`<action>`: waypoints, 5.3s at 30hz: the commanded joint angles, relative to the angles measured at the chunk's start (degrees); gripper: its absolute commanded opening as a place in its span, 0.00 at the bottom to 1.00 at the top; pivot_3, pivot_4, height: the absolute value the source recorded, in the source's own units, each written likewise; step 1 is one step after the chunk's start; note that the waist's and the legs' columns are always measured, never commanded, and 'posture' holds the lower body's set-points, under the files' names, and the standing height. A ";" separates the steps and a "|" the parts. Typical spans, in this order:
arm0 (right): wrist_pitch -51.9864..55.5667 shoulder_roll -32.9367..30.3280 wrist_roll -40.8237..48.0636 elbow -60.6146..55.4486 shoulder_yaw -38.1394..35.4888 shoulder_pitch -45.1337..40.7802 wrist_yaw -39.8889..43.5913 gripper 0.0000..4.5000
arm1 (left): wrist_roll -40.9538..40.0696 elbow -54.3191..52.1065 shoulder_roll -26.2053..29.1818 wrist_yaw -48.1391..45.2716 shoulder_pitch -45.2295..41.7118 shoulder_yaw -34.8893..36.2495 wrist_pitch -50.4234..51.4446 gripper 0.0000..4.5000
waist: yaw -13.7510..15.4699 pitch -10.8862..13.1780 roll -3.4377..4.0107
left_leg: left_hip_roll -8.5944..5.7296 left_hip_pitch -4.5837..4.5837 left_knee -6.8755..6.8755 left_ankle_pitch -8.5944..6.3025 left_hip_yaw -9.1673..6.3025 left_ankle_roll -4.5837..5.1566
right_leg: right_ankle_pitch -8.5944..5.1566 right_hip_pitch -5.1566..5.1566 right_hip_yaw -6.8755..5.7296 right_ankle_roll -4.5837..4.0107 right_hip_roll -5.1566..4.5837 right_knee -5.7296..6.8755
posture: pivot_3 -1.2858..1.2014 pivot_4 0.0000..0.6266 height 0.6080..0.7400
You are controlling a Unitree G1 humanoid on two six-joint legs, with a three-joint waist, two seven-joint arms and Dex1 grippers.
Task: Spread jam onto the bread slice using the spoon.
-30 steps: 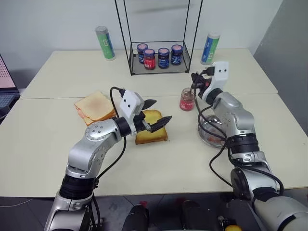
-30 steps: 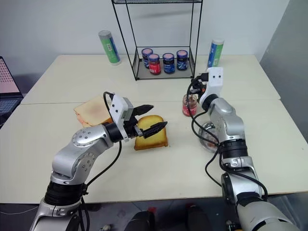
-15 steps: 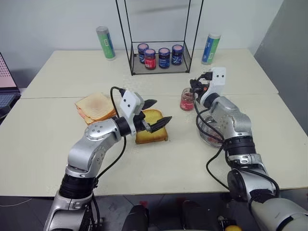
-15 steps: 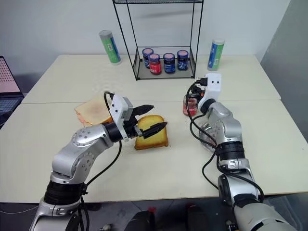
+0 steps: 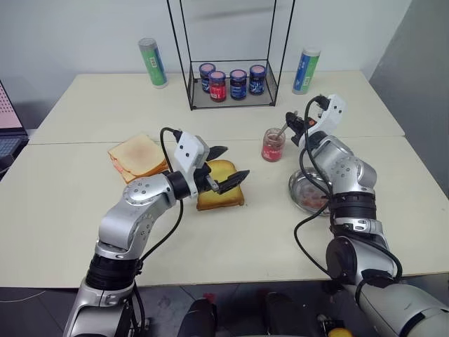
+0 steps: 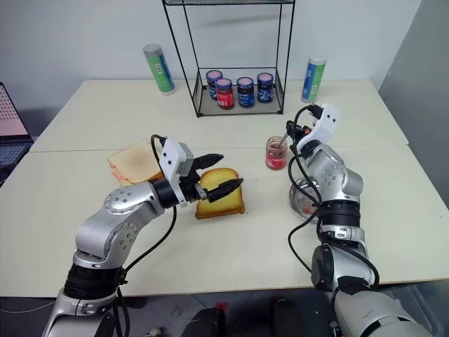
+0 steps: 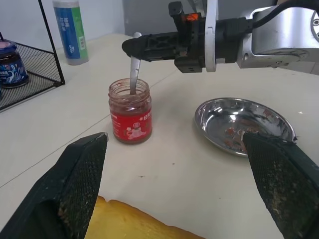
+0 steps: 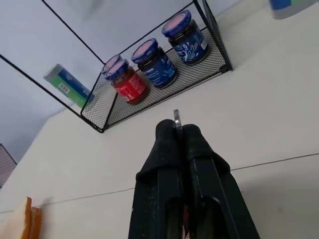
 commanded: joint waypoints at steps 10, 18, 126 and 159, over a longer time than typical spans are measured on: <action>2.37 1.89 7.84 -0.79 -5.70 -3.19 -4.40 0.02 | -0.46 -1.82 0.74 -0.20 -0.55 1.10 -0.37 1.00 | -0.04 -0.01 0.01 | 0.00 0.00 0.00 0.00 0.01 0.00 | 0.00 -0.01 0.01 0.00 0.01 0.01 | 0.52 0.24 1.00; 1.37 0.96 8.43 0.79 -7.06 -3.62 -6.33 0.02 | -0.29 -1.66 0.70 -0.37 -0.65 1.02 -0.57 1.00 | -0.05 -0.01 0.01 | -0.01 0.00 0.00 0.00 0.02 0.01 | 0.00 -0.01 0.01 0.00 0.01 0.01 | 0.52 0.24 1.00; 11.55 18.33 17.41 -8.64 3.91 9.35 -11.58 0.02 | -2.51 -18.63 6.27 4.06 32.13 12.86 -3.94 1.00 | -1.29 -0.03 0.07 | 0.02 0.01 -0.19 0.04 -0.07 0.10 | -0.01 -0.06 -0.04 -0.02 -0.07 0.00 | 0.52 0.24 1.00; -0.26 21.56 20.56 4.08 8.60 3.92 -4.92 0.02 | -2.87 -19.22 6.65 3.60 32.64 12.98 -3.85 1.00 | -1.36 -0.03 0.07 | 0.05 0.05 -0.20 0.04 -0.06 0.10 | -0.01 -0.05 -0.02 -0.02 0.05 0.00 | 0.52 0.24 1.00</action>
